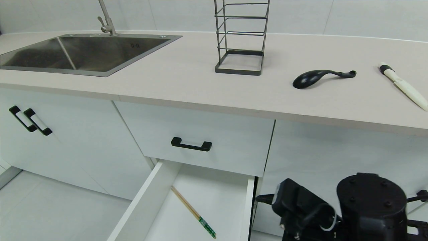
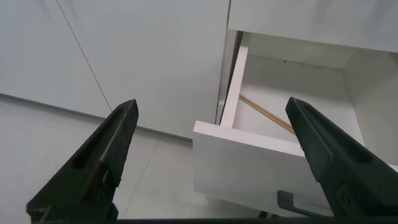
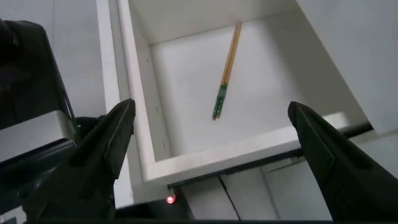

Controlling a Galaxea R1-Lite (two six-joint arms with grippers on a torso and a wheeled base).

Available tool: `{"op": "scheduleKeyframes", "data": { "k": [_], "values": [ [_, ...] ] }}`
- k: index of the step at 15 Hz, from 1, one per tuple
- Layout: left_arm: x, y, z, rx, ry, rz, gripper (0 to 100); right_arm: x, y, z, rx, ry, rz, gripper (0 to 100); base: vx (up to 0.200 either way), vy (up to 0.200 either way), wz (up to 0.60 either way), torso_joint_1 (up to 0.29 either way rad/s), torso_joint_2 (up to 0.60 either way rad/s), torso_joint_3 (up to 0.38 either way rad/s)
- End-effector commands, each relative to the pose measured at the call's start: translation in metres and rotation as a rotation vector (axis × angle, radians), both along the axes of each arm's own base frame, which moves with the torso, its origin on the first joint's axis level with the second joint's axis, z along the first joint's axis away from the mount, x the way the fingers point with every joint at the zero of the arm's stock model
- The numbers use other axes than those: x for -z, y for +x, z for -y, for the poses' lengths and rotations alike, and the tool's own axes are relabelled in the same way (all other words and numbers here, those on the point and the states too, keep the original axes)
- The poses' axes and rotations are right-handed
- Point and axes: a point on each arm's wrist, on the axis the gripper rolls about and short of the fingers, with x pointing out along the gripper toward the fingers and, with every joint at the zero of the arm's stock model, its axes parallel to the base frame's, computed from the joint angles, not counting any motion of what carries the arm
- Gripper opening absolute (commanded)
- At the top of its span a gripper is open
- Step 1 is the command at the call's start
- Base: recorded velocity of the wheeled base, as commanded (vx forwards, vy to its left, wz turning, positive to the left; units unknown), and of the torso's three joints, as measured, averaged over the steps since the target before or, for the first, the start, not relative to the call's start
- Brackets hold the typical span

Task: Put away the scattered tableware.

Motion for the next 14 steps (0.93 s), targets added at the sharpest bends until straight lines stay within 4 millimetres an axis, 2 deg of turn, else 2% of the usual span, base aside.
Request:
{"op": "scheduleKeyframes", "data": {
  "k": [1,5,10,14],
  "values": [
    [0.000,0.000,0.000,0.000,0.000,0.000,100,-0.012,0.006,0.029,0.020,0.035,0.041,100,0.000,0.000,0.00,0.000,0.00,0.000],
    [0.000,0.000,0.000,-0.001,0.000,0.000,100,-0.009,0.006,0.029,-0.083,0.029,0.037,100,0.000,0.000,0.00,0.000,0.00,0.000],
    [0.000,0.000,0.000,-0.001,0.000,0.000,100,0.006,0.004,0.008,-0.077,-0.010,0.022,100,0.000,0.000,0.00,0.000,0.00,0.000],
    [0.000,0.000,0.000,0.000,0.000,0.000,100,0.007,0.003,0.001,-0.096,0.010,0.043,100,0.000,0.000,0.00,0.000,0.00,0.000]
  ]
}}
